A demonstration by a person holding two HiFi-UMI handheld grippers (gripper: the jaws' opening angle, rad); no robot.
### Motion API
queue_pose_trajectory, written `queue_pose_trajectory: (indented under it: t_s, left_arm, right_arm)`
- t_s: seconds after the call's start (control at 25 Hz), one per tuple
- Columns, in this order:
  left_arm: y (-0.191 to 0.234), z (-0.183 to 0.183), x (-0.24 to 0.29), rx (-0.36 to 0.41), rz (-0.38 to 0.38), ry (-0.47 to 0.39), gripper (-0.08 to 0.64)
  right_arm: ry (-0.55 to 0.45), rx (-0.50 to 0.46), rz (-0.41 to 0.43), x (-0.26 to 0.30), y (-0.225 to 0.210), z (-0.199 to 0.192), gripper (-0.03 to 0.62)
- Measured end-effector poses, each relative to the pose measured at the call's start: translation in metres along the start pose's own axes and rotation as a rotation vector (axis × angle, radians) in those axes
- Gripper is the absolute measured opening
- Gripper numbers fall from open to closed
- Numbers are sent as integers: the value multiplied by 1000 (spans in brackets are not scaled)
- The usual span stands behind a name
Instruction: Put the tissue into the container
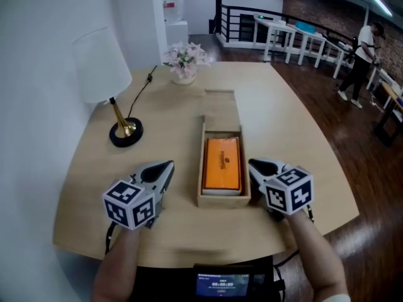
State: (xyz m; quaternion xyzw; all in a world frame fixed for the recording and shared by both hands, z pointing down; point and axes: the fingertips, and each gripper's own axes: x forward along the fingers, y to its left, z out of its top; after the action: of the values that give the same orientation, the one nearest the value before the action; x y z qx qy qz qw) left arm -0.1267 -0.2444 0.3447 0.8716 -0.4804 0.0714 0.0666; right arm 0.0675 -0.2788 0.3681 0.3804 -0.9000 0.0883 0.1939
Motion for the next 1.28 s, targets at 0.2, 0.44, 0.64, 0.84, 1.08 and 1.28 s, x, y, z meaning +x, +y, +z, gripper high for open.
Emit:
queue_pose_trajectory:
  t_s: [0.2, 0.44, 0.64, 0.84, 1.08, 1.28]
  left_arm:
    - [-2, -1, -2, 1, -10, 2, 6]
    - [-3, -1, -3, -2, -9, 1, 6]
    - [-4, 0, -2, -3, -9, 0, 5]
    - [-3, 0, -3, -1, -9, 1, 6]
    - [-2, -1, -2, -2, -8, -2, 6]
    - [-6, 0, -2, 1, -28, -1, 6]
  right_arm:
    - [-35, 38, -17, -3, -5, 3, 37]
    - [-57, 52, -1, -6, -5, 4, 37]
    - [47, -82, 15, -11, -14, -4, 67]
    - [94, -264, 70, -28, -10, 41, 202]
    - [237, -574, 330, -17, 60, 75, 463]
    - [400, -685, 450, 8, 90, 60, 506]
